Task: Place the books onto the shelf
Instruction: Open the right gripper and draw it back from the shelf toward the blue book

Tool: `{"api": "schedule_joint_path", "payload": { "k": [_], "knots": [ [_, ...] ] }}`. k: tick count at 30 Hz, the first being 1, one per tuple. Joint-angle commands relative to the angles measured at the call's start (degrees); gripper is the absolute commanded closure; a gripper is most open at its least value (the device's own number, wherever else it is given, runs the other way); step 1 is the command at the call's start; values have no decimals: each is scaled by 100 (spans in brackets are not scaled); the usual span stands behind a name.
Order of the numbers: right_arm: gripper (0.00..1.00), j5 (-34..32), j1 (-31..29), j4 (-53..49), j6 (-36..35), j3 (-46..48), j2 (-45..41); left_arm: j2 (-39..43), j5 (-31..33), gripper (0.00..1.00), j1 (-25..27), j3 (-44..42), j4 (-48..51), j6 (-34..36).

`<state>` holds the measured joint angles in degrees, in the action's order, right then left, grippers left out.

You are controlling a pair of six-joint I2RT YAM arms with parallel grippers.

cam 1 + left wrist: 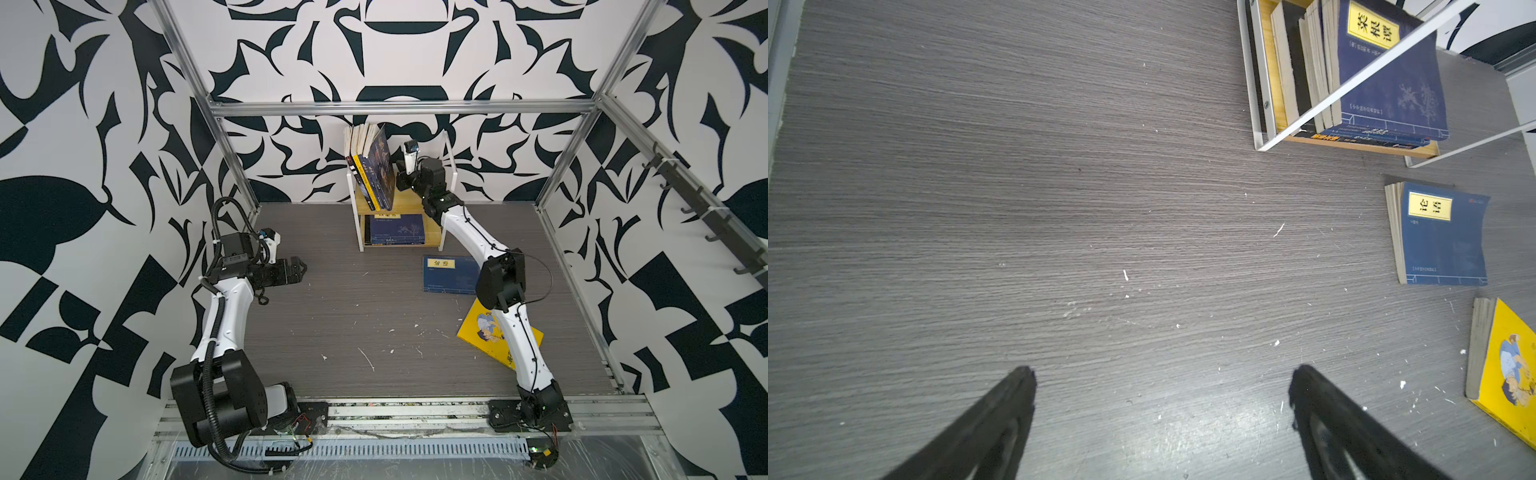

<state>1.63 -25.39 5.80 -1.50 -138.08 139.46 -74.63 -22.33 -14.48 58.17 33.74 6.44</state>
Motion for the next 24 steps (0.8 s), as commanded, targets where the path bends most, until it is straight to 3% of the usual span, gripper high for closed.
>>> {"api": "schedule_joint_path", "payload": {
  "k": [1, 8, 11, 17, 24],
  "knots": [
    [100, -435, -28, 490, 73, 265, -1148, 115, -132, 0, 10, -15, 160, 11],
    [98, -597, 0, 347, -18, 1573, -2513, 115, -256, 1, 14, 21, 151, -32],
    [89, -719, -1, 425, -78, 2327, -3137, 61, -352, 1, 9, 44, 151, -105],
    [62, -1143, 309, 440, 132, 3519, -4084, -16, -395, 1, 15, 86, 129, -201],
    [46, -1521, 1062, 133, 947, 4647, -4858, -47, -378, 1, 13, 87, 148, -230]
  ]
}}
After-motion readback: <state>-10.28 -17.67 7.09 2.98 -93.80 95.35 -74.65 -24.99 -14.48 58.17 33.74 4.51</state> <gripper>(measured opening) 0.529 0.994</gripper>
